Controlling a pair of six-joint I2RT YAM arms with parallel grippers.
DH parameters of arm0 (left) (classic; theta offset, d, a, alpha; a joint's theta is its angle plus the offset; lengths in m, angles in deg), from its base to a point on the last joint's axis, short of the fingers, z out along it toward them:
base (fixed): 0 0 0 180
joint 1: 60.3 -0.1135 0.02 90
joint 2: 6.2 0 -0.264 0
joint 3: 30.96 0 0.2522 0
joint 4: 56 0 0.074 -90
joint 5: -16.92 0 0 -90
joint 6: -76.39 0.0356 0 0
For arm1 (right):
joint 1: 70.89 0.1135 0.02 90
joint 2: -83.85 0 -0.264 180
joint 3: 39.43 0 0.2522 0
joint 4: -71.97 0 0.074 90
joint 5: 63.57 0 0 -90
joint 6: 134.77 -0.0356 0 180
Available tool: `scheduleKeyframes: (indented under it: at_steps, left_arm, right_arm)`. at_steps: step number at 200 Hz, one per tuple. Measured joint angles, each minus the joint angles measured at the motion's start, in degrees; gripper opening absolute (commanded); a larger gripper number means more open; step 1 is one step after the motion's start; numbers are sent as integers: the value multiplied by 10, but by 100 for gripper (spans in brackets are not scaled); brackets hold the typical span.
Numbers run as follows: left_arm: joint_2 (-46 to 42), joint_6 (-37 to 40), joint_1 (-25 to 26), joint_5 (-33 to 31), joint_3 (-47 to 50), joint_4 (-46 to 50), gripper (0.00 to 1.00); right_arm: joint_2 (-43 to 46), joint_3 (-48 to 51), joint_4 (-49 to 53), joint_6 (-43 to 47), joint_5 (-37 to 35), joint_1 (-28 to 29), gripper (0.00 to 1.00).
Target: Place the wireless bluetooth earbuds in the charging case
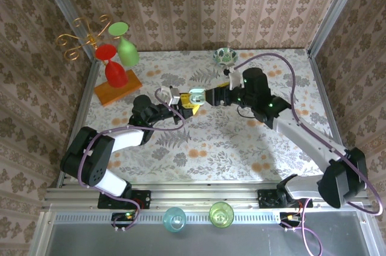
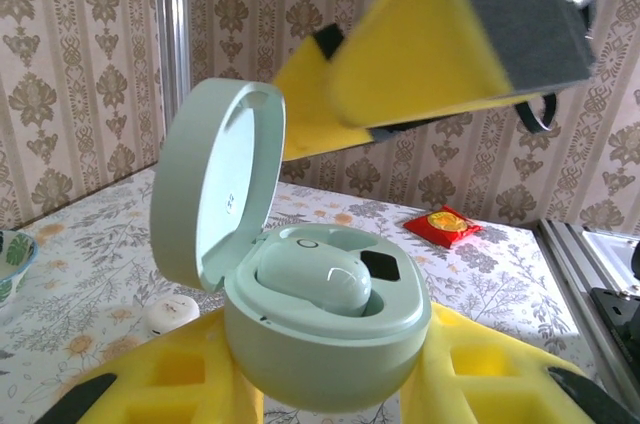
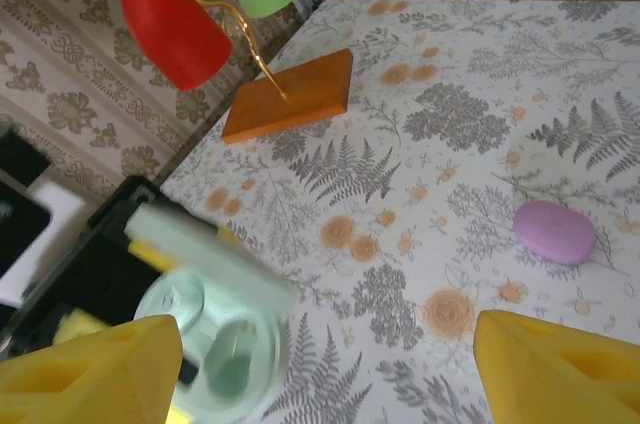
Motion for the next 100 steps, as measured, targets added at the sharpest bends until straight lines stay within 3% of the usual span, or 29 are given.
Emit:
scheduleKeyframes:
  at_steps: [48, 100]
  left_arm:
    - [-10, 41, -7, -30, 0, 43, 26]
    - [-36, 71, -7, -43, 0, 74, 26]
  right_arm:
    - [101, 113, 5, -35, -91, -42, 75]
    - [17, 110, 149, -64, -195, -54, 66]
